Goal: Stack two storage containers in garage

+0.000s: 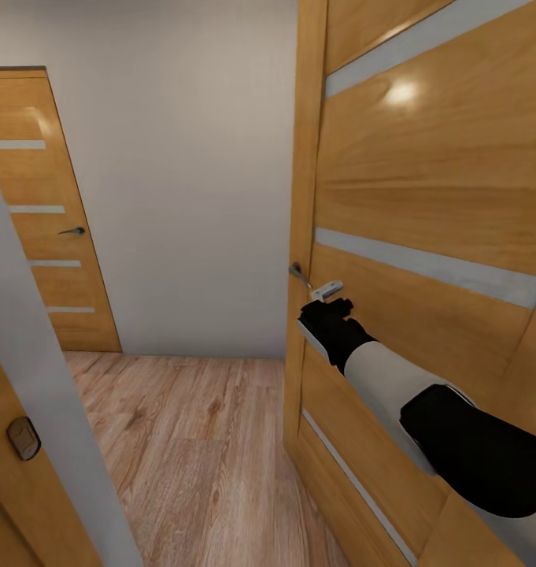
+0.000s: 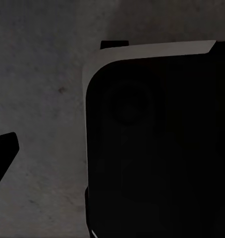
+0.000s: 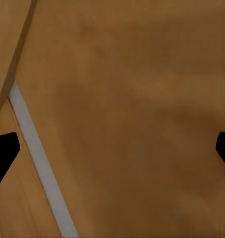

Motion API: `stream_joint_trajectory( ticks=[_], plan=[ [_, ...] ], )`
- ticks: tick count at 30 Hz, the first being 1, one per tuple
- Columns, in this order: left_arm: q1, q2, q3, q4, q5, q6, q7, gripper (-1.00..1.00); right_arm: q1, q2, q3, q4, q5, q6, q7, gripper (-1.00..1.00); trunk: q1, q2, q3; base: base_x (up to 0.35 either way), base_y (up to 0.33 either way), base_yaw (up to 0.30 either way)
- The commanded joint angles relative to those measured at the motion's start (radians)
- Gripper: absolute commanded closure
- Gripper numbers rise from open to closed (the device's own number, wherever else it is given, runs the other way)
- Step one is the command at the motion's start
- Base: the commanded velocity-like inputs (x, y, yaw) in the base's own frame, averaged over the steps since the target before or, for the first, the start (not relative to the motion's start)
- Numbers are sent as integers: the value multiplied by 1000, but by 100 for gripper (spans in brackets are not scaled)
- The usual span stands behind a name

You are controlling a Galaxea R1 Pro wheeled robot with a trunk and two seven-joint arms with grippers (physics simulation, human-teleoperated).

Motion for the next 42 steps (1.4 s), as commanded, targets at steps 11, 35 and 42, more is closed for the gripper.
stream_joint_trajectory(
  ticks=[11,35,42],
  plan=[
    [0,0,-1,-1,0,-3,0,-100,-1,-64,3,1,-14,5,-8,-100,0,-1,-1,0,0,0],
    [0,0,0,-1,1,-3,0,-100,-1,-160,2,1,-15,7,1,-100,0,-1,-1,0,0,0],
    [0,-1,0,-1,0,-3,0,-100,-1,-164,1,1,-16,6,3,-100,0,-1,-1,0,0,0]
  ],
)
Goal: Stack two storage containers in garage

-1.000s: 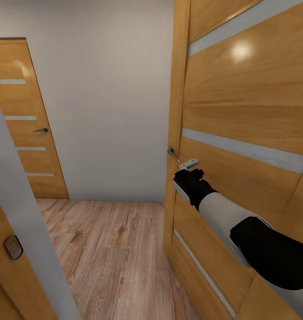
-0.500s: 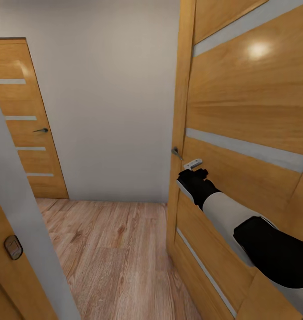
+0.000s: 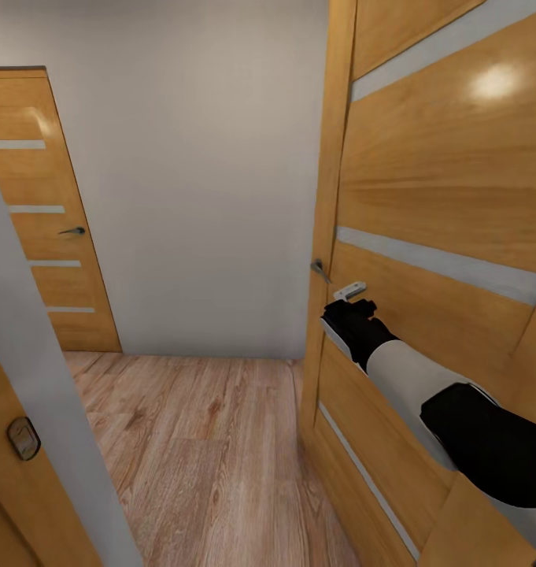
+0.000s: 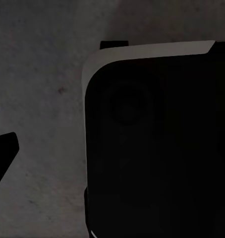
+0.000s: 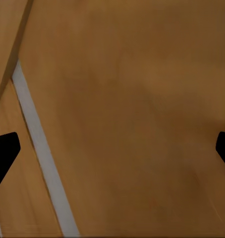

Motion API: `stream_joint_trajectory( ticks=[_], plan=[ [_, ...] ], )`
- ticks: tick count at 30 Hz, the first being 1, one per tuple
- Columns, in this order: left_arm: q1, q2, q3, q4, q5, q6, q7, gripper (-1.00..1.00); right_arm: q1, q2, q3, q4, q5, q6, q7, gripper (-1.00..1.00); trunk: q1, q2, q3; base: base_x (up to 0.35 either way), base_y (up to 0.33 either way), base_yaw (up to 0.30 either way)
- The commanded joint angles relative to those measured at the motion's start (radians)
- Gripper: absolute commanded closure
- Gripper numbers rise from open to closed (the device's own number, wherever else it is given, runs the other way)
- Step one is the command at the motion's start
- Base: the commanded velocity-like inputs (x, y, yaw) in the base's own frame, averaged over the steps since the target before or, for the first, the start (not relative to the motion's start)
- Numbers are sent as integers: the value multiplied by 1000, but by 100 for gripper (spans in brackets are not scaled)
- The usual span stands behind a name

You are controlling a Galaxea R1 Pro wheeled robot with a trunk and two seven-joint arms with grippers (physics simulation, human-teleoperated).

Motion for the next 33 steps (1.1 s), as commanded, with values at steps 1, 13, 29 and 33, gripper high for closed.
stream_joint_trajectory(
  ticks=[1,13,29,33],
  plan=[
    [0,0,0,-1,0,-2,0,-100,-1,-64,5,0,4,12,-9,-100,0,-1,-1,0,0,0],
    [0,-2,-1,-1,0,-2,0,-100,-1,28,7,-1,3,16,-14,-100,0,-1,-1,0,0,0],
    [0,-3,0,-1,0,-1,0,-100,-1,76,7,-4,6,16,-11,-100,0,-1,-1,0,0,0],
    [0,-2,0,-1,2,-1,0,-100,-1,77,7,-5,7,15,-9,-100,0,-1,-1,2,0,0]
  ],
)
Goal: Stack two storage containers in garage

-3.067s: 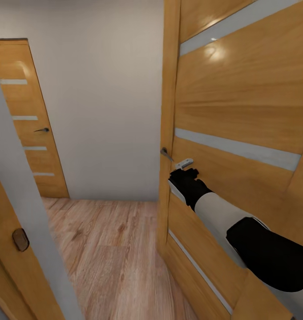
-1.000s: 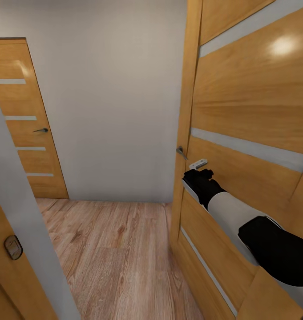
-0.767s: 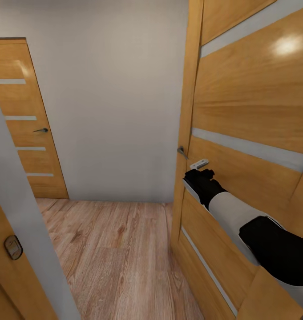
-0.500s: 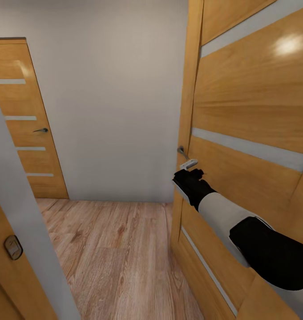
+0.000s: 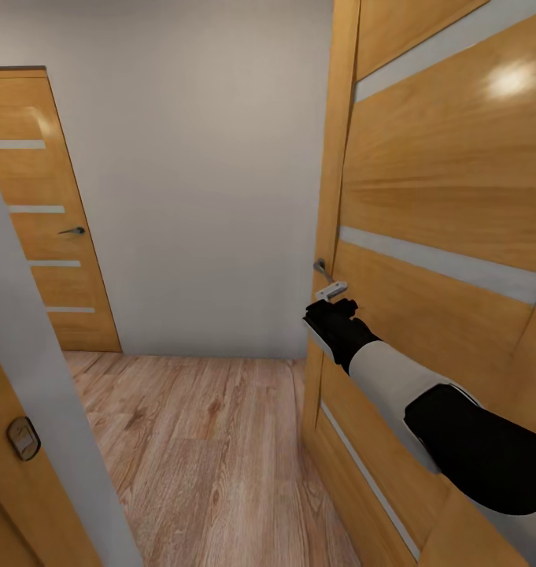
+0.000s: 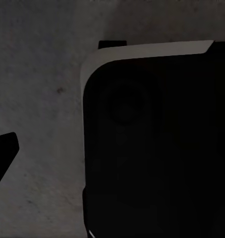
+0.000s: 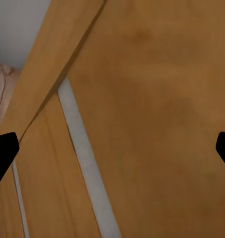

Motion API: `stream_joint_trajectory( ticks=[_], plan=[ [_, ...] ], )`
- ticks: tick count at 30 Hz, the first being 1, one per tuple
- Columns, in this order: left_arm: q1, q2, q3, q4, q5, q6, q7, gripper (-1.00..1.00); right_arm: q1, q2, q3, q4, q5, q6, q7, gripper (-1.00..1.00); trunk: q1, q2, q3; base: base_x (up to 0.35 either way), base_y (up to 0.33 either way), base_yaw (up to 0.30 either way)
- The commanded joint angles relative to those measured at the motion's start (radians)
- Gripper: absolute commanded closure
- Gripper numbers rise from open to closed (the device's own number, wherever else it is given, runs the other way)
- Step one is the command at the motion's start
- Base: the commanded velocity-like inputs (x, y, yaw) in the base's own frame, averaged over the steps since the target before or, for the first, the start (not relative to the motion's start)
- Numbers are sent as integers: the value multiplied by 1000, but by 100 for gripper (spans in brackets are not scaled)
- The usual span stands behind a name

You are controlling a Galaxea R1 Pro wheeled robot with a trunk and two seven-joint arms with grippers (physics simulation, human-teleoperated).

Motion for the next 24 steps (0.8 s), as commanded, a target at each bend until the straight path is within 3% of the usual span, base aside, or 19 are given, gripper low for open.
stream_joint_trajectory(
  ticks=[1,15,24],
  plan=[
    [0,1,-1,0,1,-3,0,-100,-1,-1,8,-1,-11,5,-9,-100,0,-1,-1,66,0,0],
    [0,4,-2,0,-1,-4,-1,-100,-1,-1,9,-2,-5,7,-20,-100,0,-1,-1,258,-115,0],
    [0,3,-2,0,-1,-4,-1,-100,-1,-1,11,0,-4,7,-29,-100,0,-1,-1,46,-21,0]
  ],
)
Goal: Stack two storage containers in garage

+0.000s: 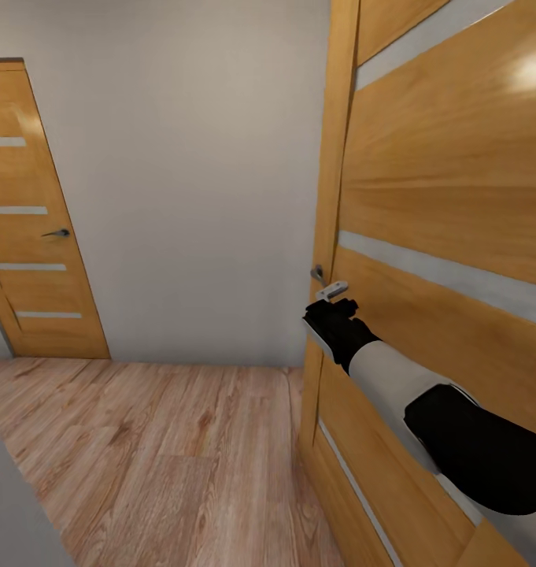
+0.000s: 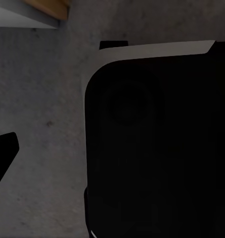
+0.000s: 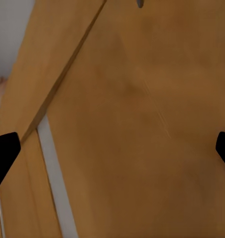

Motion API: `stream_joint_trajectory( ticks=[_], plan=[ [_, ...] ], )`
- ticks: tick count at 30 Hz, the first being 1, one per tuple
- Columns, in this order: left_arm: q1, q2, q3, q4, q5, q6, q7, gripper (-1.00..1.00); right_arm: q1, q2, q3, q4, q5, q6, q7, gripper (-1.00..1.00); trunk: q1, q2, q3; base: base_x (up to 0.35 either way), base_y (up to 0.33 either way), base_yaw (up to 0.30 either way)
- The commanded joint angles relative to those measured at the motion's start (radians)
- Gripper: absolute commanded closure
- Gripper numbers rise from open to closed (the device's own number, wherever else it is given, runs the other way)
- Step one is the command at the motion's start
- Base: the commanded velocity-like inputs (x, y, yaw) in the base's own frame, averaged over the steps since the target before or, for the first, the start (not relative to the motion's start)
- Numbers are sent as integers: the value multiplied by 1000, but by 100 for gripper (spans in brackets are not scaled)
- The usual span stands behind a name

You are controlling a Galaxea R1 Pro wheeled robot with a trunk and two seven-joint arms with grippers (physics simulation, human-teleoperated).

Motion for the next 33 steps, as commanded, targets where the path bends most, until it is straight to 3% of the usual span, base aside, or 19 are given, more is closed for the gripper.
stream_joint_trajectory(
  ticks=[1,14,24,33],
  plan=[
    [0,0,-1,-1,0,-3,0,-100,-1,-2,9,0,12,15,-22,-100,0,-1,-1,2,-1,0],
    [0,0,-1,-1,0,-3,0,-100,-1,-19,6,2,9,27,-42,-100,0,-1,-1,0,0,0],
    [0,0,-1,-1,0,-3,-1,-100,-1,-84,6,2,6,27,-42,-100,0,-1,-1,0,0,0],
    [0,-2,-1,-1,0,-3,-1,-100,-1,-126,5,2,5,27,-41,-100,0,-1,-1,0,0,0]
  ],
)
